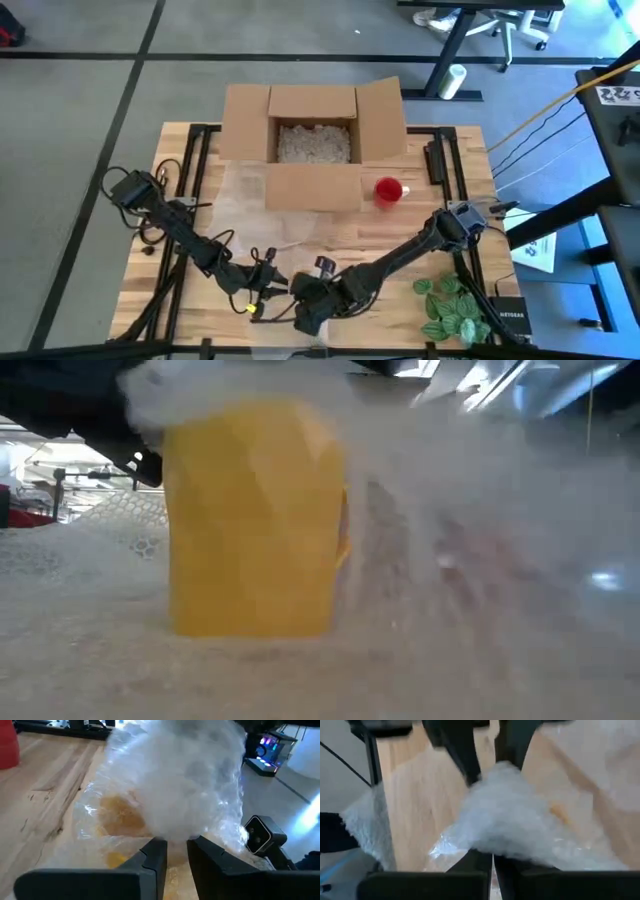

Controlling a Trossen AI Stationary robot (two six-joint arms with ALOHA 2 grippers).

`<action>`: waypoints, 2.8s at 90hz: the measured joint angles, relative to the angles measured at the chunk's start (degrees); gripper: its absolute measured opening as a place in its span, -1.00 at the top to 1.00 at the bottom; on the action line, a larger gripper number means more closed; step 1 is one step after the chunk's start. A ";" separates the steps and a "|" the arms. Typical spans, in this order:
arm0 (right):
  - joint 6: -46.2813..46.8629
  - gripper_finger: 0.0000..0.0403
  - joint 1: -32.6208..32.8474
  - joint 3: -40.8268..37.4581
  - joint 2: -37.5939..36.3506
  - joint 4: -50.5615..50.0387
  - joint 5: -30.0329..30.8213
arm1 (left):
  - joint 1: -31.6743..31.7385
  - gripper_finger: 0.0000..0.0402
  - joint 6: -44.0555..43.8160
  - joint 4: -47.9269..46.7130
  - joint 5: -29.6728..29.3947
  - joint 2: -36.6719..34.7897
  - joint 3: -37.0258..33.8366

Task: Wrap mug
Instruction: Wrap the yellow mug using the bubble wrap

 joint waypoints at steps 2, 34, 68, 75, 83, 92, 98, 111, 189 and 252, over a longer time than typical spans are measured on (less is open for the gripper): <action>-0.02 1.00 -0.33 0.00 -0.01 -0.16 -0.49 | 0.00 0.72 0.00 0.00 0.01 0.00 0.00; -0.77 1.00 -6.41 -4.71 -0.11 2.32 -17.49 | 0.00 0.72 0.24 0.05 0.17 -0.01 0.00; -1.33 1.00 -7.67 -11.89 -0.09 10.47 -27.40 | -7.11 0.72 1.95 -4.84 -6.46 -6.27 -0.11; -1.23 1.00 -8.09 -12.40 -0.12 11.28 -29.33 | -7.26 0.72 2.80 -4.57 -6.95 -6.27 -0.13; -1.33 1.00 -8.44 -12.49 -0.12 12.18 -29.75 | -6.58 0.72 3.01 -4.01 -7.11 -6.00 -0.07; -1.35 1.00 -8.35 -12.61 -0.01 14.34 -30.07 | -4.99 0.72 3.14 -3.74 -6.58 -5.31 -0.07; -1.39 1.00 -8.35 -12.61 0.07 15.54 -30.75 | -3.87 0.72 4.10 -2.04 -5.06 -5.10 -0.05; -1.39 1.00 -8.35 -12.61 0.10 15.42 -30.68 | -1.58 0.72 4.85 -1.51 -1.04 -5.05 0.00; 3.21 1.00 -7.85 -8.02 0.21 -9.96 -23.52 | -3.49 0.72 -2.40 -7.67 1.59 -4.37 0.07; 2.05 1.00 -7.54 -8.00 0.21 2.13 -24.51 | -1.32 0.72 -11.19 -3.83 5.03 5.90 0.11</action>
